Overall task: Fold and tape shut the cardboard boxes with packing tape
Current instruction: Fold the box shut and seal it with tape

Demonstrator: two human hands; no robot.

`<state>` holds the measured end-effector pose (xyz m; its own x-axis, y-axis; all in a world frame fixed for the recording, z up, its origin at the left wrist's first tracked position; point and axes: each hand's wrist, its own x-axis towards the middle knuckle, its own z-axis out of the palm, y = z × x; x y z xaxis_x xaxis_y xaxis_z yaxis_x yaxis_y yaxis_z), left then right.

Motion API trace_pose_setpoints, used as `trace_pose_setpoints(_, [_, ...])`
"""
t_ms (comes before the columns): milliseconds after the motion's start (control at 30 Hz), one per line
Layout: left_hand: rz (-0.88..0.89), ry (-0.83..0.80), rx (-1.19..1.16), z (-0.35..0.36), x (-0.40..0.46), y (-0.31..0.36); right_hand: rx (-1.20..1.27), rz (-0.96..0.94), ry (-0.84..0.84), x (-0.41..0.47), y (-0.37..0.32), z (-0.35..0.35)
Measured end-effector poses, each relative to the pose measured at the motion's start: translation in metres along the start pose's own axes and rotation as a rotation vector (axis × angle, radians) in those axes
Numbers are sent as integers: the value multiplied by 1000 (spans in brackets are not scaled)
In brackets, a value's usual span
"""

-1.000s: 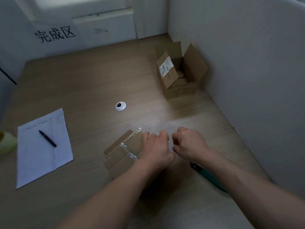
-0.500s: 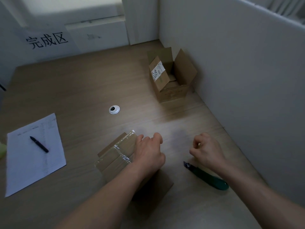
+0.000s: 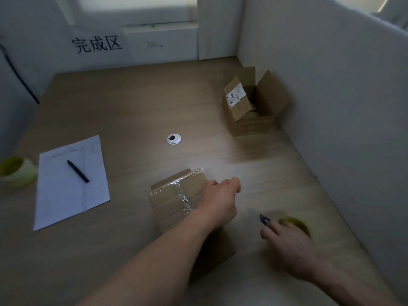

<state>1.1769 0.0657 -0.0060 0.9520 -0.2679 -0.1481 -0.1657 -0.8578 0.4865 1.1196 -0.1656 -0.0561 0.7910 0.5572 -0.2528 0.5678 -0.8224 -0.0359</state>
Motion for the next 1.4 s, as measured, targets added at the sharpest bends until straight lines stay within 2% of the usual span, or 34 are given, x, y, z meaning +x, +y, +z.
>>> trace_pose_setpoints(67, [46, 119, -242, -9, -14, -5, -67, 50, -76, -5, -1, 11])
trace_pose_setpoints(100, [110, 225, -283, -13, -23, -10, -92, 84, -75, -7, -3, 14])
trace_pose_setpoints(167, [156, 486, -219, -13, -48, -30, -113, 197, -49, -8, -9, 12])
trace_pose_setpoints(233, [29, 681, -105, -7, -83, -54, -43, 363, 100, -4, -21, -2])
trace_pose_setpoints(267, [-63, 721, -72, -1, -101, -62, 39, 425, 219, 2, -29, -11])
trace_pose_setpoints(300, [-153, 719, -64, 6, -116, -67, 157, 447, 344, 11, -39, -20])
trace_pose_setpoints(367, [-273, 639, -125, 25, -130, -71, 426, 356, 509, 40, -66, -35])
trace_pose_setpoints(400, [-296, 604, -184, 33, -131, -69, 543, 278, 514, 57, -79, -38])
trace_pose_setpoints(500, [-296, 584, -292, 44, -124, -71, 798, 145, 393, 93, -111, -36])
trace_pose_setpoints(600, [-189, 526, -178, 44, -124, -84, 833, 145, 482, 98, -117, -24])
trace_pose_setpoints(667, [-98, 471, -37, 41, -127, -94, 831, 147, 485, 98, -115, -23])
trace_pose_setpoints(733, [-63, 439, 51, 38, -130, -100, 809, 130, 440, 98, -112, -24])
trace_pose_setpoints(833, [-70, 441, 55, 36, -130, -99, 717, 83, 285, 98, -94, -40])
trace_pose_setpoints(967, [-66, 463, 52, 35, -127, -98, 467, 118, 355, 144, -86, -73])
trace_pose_setpoints(1067, [-84, 474, 55, 40, -127, -98, 434, -2, 203, 184, -107, -76])
trace_pose_setpoints(1233, [-89, 451, 17, 41, -126, -97, 676, 124, 171, 196, -99, -66])
trace_pose_setpoints(1333, [-149, 345, -87, 35, -128, -94, 975, 255, 95, 193, -93, -64])
trace_pose_setpoints(1400, [-212, 272, -151, 32, -131, -95, 1066, 272, 93, 188, -90, -58])
